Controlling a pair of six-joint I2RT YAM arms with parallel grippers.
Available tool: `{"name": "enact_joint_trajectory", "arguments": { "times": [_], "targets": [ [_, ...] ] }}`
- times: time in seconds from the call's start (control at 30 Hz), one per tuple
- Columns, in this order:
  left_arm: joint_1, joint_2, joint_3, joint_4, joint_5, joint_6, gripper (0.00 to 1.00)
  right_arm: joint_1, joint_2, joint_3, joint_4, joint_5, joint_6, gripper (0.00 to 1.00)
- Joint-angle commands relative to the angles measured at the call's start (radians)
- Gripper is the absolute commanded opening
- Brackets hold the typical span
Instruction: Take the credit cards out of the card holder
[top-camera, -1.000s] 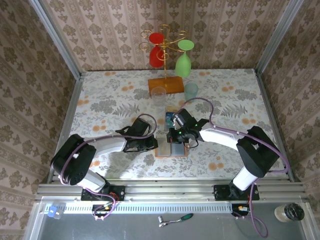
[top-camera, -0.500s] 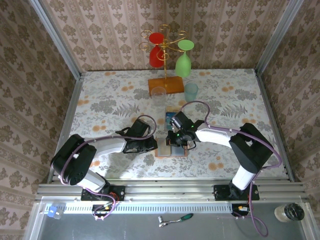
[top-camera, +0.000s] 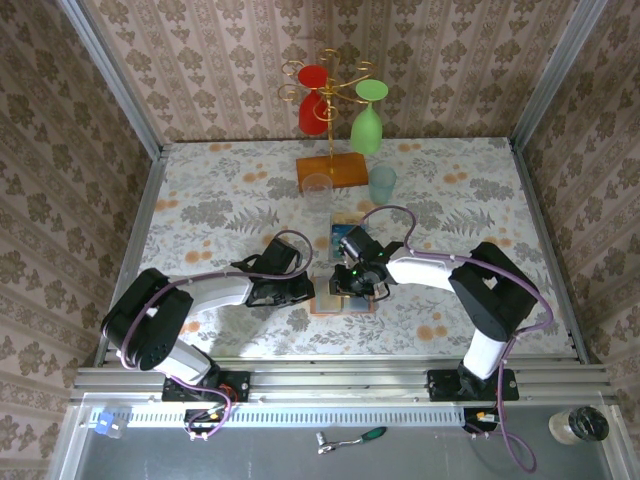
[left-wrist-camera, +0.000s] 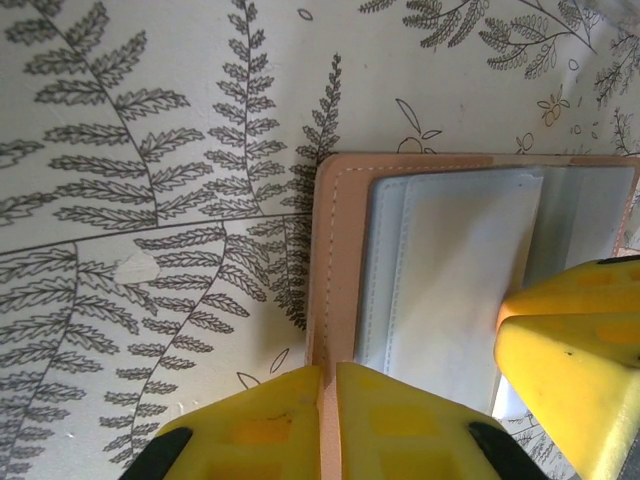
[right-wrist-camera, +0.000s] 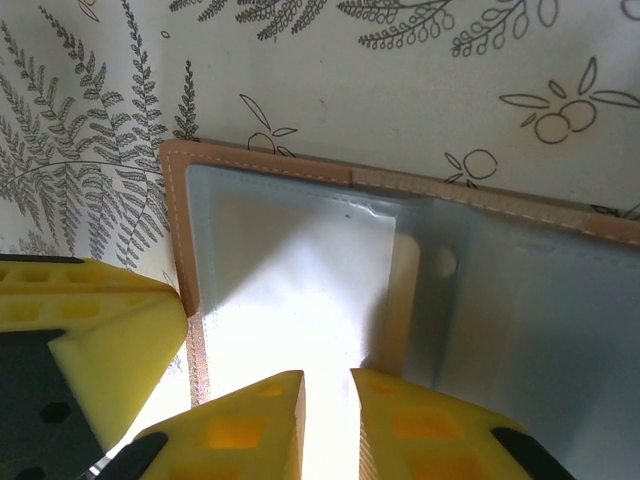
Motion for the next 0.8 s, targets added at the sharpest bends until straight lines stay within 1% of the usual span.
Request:
{"name": "enact_joint_trajectory", "arguments": {
  "times": [0.0,0.13,0.37,0.57,0.77],
  "targets": [
    [0.000,0.000,-0.009,-0.027,-0.008,0.003,0.12,0.007,0.022,0.026,-0.038,0.006,0.008,0.21],
    [0.001,-0.001,-0.003,-0.035,-0.008,0.006,0.12,0.008,0.018,0.034,-0.075,0.038,0.000,0.26],
    [0.005,0.005,0.006,-0.048,-0.007,0.014,0.12,0.007,-0.004,0.039,-0.131,0.093,-0.017,0.28],
    [0.011,0.003,0.024,-0.072,-0.005,0.026,0.12,0.008,-0.017,0.030,-0.134,0.104,-0.019,0.29],
    [0.004,-0.042,0.055,-0.072,0.010,0.029,0.11,0.006,-0.007,0.028,-0.113,0.077,-0.013,0.29]
  ]
}}
